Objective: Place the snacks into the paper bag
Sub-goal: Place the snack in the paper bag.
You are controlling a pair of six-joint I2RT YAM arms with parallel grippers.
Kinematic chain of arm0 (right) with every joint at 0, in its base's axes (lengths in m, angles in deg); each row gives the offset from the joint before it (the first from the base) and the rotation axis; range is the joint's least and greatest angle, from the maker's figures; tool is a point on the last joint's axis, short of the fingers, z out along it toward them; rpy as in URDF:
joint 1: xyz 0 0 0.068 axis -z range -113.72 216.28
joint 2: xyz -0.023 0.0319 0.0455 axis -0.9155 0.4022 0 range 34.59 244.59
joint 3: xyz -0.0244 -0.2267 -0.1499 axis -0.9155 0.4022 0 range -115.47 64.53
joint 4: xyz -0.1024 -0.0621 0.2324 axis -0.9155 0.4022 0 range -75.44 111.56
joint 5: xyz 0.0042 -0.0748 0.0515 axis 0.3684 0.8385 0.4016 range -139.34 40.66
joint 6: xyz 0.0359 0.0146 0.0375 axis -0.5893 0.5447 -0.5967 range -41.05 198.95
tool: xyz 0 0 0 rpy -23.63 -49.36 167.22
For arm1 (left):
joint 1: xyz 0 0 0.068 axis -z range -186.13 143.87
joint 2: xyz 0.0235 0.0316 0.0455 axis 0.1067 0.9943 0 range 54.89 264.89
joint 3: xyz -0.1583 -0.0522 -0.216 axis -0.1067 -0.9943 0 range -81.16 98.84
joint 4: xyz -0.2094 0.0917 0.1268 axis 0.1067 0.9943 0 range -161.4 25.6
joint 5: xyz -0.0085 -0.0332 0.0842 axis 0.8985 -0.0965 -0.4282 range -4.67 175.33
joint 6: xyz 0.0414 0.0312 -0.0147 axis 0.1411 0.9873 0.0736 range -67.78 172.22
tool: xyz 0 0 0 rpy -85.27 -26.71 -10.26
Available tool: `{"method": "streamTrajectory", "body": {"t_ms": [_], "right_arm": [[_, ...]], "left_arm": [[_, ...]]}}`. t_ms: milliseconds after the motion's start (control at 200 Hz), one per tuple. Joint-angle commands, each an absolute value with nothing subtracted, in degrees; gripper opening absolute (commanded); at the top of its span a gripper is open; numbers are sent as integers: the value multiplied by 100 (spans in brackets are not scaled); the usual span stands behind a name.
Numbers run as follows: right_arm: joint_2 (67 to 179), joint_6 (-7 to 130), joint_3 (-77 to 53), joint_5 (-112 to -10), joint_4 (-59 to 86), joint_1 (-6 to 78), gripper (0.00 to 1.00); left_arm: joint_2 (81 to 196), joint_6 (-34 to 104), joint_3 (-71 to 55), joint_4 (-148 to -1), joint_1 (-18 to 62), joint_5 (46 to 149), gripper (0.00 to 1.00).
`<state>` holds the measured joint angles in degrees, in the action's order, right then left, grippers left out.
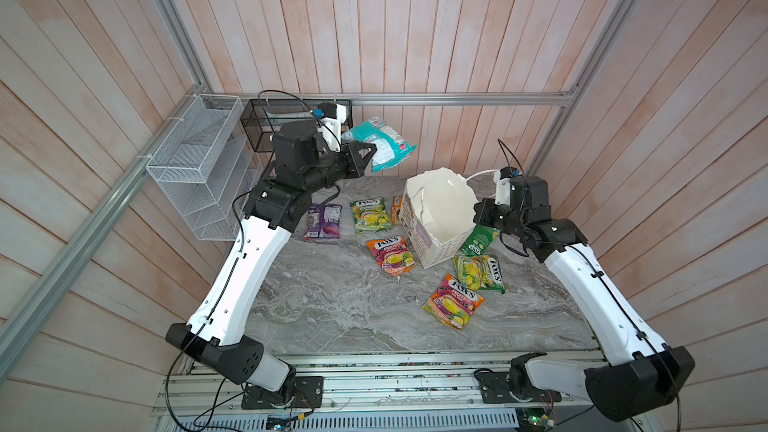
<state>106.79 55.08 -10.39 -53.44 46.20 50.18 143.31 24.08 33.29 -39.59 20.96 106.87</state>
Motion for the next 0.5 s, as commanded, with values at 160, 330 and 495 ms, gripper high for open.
{"method": "streamTrajectory", "body": {"t_ms": [160,330,495], "right_arm": [[10719,5443,-1097,-5154,4501,4835,0],[10676,5476,-1106,-4955,4549,4787,0],[10607,5471,-1064,-4718,4548,4756,0]], "left_arm": [[15029,3205,3936,-3836,3158,10200,0],[15442,3516,4264,-3308,3481,9918,0],[15737,3421,4099,-2901,3527,9710,0]]}}
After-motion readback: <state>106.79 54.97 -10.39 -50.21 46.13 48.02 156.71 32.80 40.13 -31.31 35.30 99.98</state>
